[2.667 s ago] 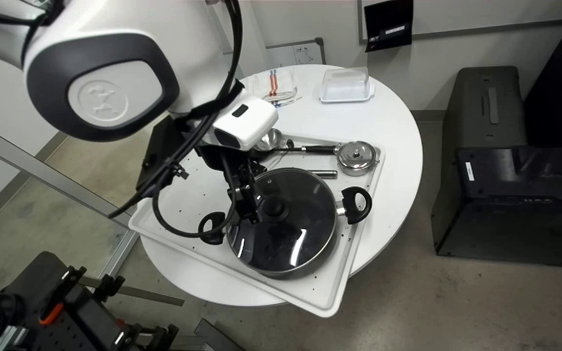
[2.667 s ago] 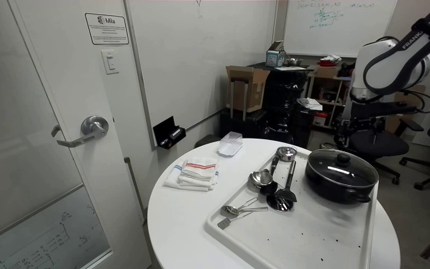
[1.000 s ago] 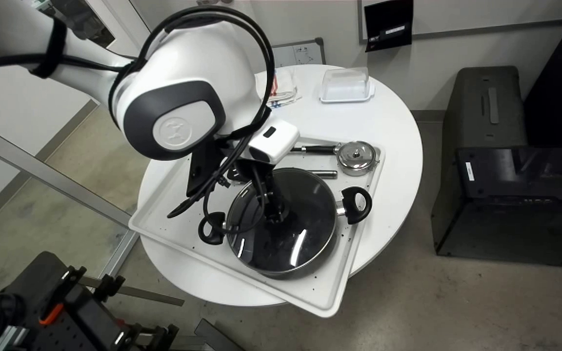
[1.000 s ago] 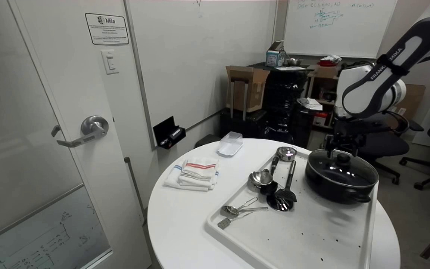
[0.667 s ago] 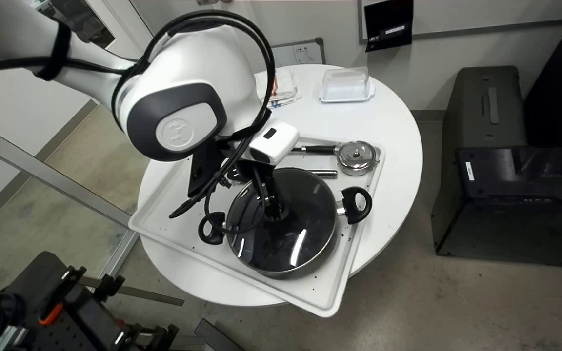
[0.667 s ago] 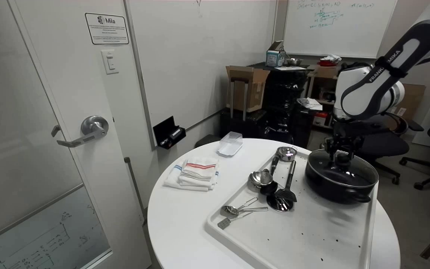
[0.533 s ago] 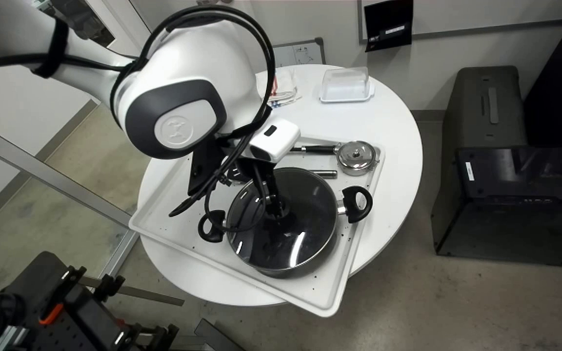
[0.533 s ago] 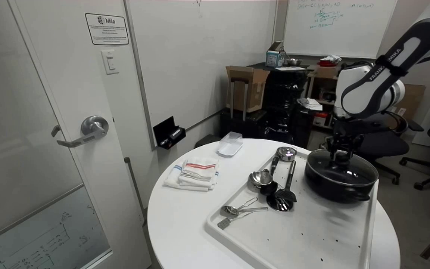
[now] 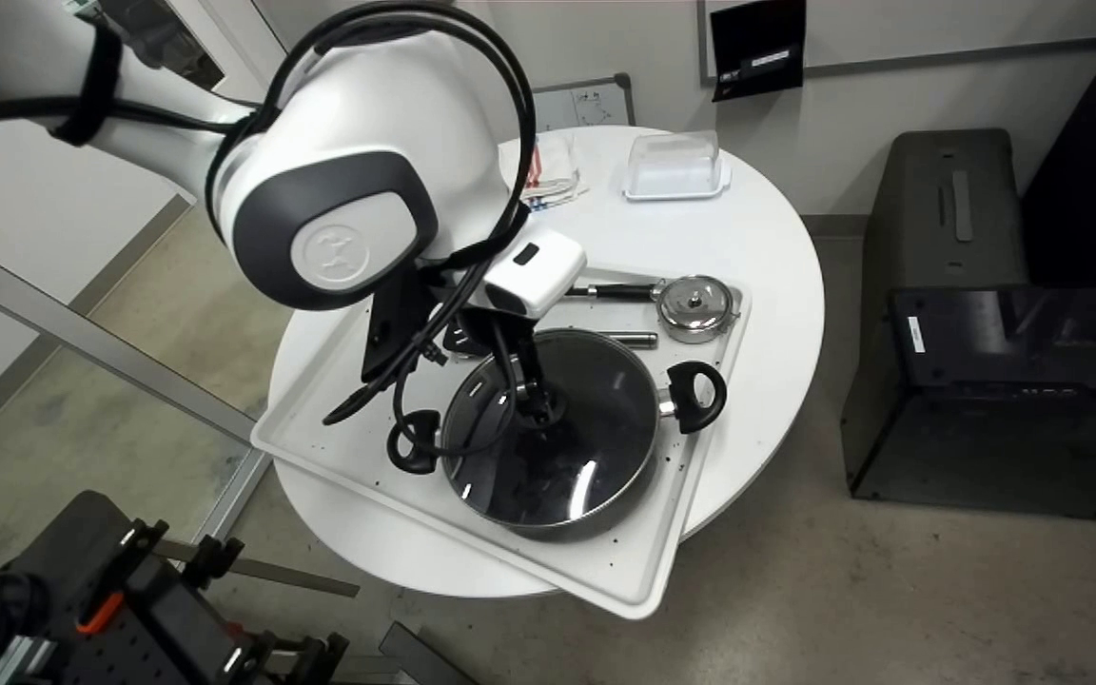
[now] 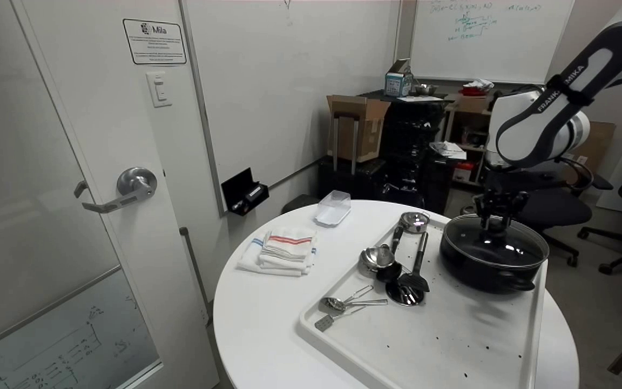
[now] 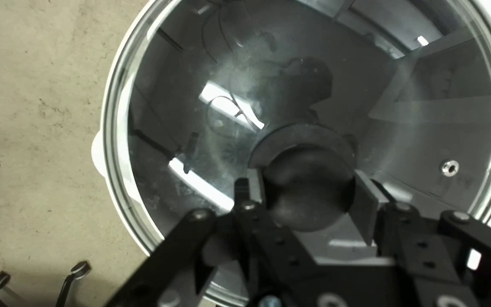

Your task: Remove the lid from the black pot

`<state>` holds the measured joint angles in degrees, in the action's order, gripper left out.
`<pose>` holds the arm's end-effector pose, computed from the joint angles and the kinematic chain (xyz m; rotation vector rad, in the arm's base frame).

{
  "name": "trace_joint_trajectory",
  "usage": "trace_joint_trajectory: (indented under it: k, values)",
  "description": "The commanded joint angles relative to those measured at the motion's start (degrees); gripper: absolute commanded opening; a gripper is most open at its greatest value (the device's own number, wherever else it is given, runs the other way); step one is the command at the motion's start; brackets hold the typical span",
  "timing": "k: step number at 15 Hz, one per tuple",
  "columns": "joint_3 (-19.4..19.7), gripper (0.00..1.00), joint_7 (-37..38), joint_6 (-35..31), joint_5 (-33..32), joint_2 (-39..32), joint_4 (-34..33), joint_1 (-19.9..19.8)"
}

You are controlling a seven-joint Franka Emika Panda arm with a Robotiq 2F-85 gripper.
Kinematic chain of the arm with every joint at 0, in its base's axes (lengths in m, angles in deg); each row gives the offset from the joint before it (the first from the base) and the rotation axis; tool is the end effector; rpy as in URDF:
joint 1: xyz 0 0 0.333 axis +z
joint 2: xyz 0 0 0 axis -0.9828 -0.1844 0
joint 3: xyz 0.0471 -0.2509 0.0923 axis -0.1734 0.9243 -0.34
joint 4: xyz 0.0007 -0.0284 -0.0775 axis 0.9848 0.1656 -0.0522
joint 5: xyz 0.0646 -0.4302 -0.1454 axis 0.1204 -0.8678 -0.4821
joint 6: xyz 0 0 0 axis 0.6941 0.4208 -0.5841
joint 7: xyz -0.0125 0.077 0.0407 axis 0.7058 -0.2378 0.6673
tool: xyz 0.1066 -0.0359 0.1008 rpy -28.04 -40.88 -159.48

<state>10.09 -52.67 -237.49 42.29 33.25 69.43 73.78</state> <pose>0.5340 -0.2073 -0.0223 2.7692 -1.2199 -0.1120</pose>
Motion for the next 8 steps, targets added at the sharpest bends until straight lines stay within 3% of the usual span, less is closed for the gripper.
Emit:
trace_joint_trajectory:
  k: [1, 8]
  values:
    - [0.17, 0.25, -2.32, -1.65, 1.27, 5.23, 5.37, 0.29]
    - [0.9, 0.25, -2.22, -6.4, -0.32, 14.37, 13.14, 2.36]
